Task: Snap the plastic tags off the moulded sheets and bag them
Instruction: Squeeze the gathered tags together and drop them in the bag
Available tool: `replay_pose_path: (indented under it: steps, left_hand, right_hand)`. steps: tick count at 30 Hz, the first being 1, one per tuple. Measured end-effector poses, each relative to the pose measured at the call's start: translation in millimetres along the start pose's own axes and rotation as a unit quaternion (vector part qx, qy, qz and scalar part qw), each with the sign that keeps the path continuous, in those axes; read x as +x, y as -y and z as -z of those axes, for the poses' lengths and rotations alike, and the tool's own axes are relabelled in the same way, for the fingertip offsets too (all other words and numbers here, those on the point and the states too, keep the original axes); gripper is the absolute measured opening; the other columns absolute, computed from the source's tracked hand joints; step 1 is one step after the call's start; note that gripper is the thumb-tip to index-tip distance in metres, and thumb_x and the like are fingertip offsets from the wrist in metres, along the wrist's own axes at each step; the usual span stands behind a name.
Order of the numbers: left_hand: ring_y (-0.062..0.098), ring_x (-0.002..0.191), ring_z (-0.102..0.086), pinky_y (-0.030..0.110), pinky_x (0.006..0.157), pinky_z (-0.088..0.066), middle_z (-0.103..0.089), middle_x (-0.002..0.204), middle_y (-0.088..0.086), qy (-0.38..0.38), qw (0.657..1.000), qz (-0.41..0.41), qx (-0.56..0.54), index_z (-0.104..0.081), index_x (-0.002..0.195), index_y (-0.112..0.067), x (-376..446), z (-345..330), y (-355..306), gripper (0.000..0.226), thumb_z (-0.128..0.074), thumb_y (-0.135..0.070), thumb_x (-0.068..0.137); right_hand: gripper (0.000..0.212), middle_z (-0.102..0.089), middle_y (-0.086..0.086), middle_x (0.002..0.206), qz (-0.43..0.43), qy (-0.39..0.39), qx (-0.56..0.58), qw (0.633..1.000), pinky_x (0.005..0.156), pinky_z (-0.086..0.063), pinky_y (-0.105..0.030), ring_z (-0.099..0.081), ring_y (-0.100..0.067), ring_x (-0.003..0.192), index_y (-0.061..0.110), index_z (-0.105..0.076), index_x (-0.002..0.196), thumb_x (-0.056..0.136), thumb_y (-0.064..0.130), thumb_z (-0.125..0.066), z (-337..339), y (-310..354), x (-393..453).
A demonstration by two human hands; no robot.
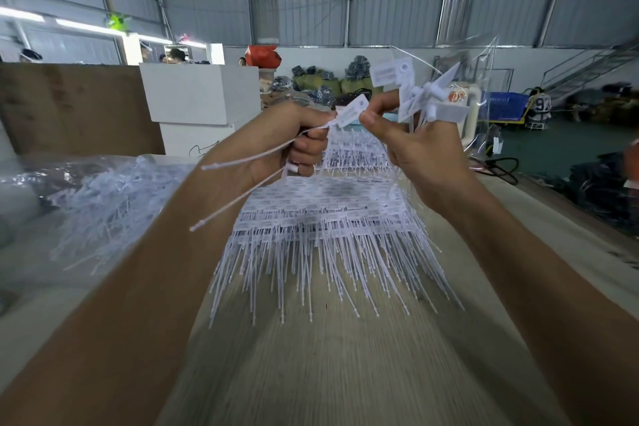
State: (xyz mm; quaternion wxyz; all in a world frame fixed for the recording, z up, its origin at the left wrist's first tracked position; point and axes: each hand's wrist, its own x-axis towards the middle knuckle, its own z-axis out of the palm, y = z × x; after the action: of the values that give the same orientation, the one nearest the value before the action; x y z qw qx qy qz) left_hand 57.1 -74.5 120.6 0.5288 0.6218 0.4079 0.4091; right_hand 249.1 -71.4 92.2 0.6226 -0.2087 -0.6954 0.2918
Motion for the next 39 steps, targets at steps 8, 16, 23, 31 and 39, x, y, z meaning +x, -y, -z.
replay_pose_path:
  steps: [8, 16, 23, 31, 39]
  left_hand:
    - [0.011, 0.047, -0.007, 0.028, 0.056, -0.009, -0.021, 0.044, -0.008, 0.095, 0.991, 0.026, -0.093, -0.042, 0.048, -0.021, 2.4, 7.7, 7.6, 0.045, -0.05, -0.028, 0.092]
    - [0.008, 0.047, -0.008, 0.023, 0.05, -0.019, -0.023, 0.042, -0.009, 0.125, 0.976, 0.066, -0.168, -0.037, 0.049, -0.021, 2.5, 6.8, 10.3, 0.04, -0.05, -0.018, 0.087]
    - [0.011, 0.043, -0.024, 0.024, 0.049, -0.021, -0.037, 0.045, -0.005, -0.035, 0.997, -0.06, 0.046, -0.052, 0.064, -0.012, 2.6, 2.7, 4.9, 0.043, -0.05, -0.03, 0.102]
    - [0.006, 0.055, -0.046, 0.02, 0.06, -0.044, -0.044, 0.053, -0.013, -0.112, 0.905, -0.246, 0.329, -0.046, 0.065, -0.012, 4.8, -7.9, 7.5, 0.042, -0.051, -0.026, 0.105]
    - [0.005, 0.052, -0.047, 0.018, 0.059, -0.048, -0.047, 0.056, -0.011, -0.097, 0.907, -0.254, 0.322, -0.054, 0.07, -0.008, 6.4, -9.6, 7.8, 0.041, -0.05, -0.028, 0.105]
  right_hand:
    - [0.01, -0.062, 0.012, 0.075, 0.028, 0.013, -0.013, 0.999, 0.054, -0.039, -0.008, -0.05, 0.002, 0.052, 0.011, -0.062, 0.09, 0.093, 0.005, -0.069, -2.2, 1.4, 0.4]
    - [0.011, -0.06, 0.012, 0.073, 0.044, 0.018, 0.006, 0.999, 0.054, -0.037, -0.009, -0.051, 0.002, 0.054, 0.009, -0.06, 0.089, 0.094, 0.001, -0.066, -3.0, -4.8, -1.6]
    - [0.008, -0.061, 0.017, 0.066, -0.021, 0.002, 0.007, 1.0, 0.047, -0.037, -0.01, -0.047, 0.001, 0.048, 0.009, -0.061, 0.096, 0.095, 0.012, -0.068, 3.4, -11.3, 1.3]
    - [0.009, -0.053, 0.001, 0.062, -0.194, 0.058, 0.056, 0.978, 0.038, -0.02, -0.019, -0.024, -0.006, 0.042, 0.013, -0.062, 0.097, 0.097, 0.021, -0.066, 17.1, -23.2, 4.1]
    - [0.017, -0.05, -0.002, 0.066, -0.207, 0.124, 0.107, 0.965, 0.04, -0.025, -0.016, -0.024, -0.007, 0.046, 0.01, -0.057, 0.091, 0.093, 0.024, -0.065, 26.7, -23.2, 1.5]
